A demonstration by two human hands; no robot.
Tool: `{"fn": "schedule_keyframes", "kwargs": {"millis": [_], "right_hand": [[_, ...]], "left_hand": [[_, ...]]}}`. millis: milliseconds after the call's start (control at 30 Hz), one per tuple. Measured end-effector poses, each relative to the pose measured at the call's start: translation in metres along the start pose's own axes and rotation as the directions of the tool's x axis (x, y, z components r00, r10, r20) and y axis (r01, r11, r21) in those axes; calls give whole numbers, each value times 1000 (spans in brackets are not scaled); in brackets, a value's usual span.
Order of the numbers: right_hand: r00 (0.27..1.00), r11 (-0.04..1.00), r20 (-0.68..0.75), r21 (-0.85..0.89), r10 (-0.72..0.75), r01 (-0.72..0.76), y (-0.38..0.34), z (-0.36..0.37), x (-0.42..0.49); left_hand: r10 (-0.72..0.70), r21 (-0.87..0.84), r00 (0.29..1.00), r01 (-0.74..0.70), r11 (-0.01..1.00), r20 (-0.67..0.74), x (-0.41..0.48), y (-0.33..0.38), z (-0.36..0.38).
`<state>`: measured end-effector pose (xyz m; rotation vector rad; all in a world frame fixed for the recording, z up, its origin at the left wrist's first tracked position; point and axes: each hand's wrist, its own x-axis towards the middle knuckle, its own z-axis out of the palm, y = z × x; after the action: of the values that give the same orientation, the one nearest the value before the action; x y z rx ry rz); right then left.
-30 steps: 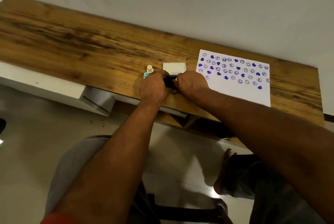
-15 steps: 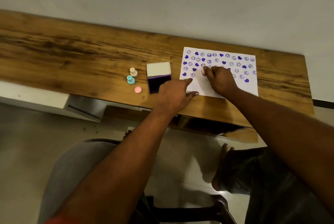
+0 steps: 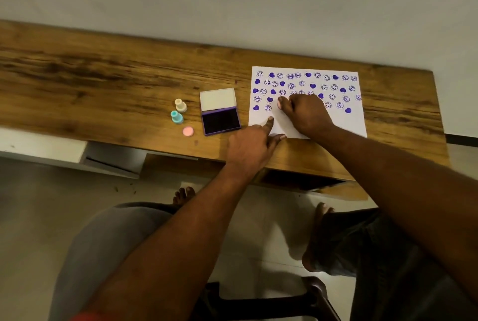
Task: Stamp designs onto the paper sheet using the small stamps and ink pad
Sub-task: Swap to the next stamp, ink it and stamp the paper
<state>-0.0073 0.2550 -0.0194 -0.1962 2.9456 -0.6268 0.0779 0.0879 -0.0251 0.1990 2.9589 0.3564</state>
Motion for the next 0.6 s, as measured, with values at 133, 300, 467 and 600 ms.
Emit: {"fn": "schedule_keyframes", "kwargs": {"millis": [133, 300, 467, 600], "right_hand": [[996, 988, -13, -122, -93, 90, -23, -28, 8], [889, 945, -397, -309, -229, 105, -74, -89, 19], [999, 917, -26, -396, 40, -47, -48, -1, -10], [998, 853, 58, -521, 26, 8, -43, 7, -1]], "left_hand": [[-11, 4, 1000, 11, 1000, 9, 0, 0, -1], [-6, -10, 1000, 6, 1000, 30, 1, -2, 1], [19, -13, 1000, -19, 1000, -15, 0, -3, 3], [25, -29, 999, -24, 999, 30, 0, -3, 2]]}}
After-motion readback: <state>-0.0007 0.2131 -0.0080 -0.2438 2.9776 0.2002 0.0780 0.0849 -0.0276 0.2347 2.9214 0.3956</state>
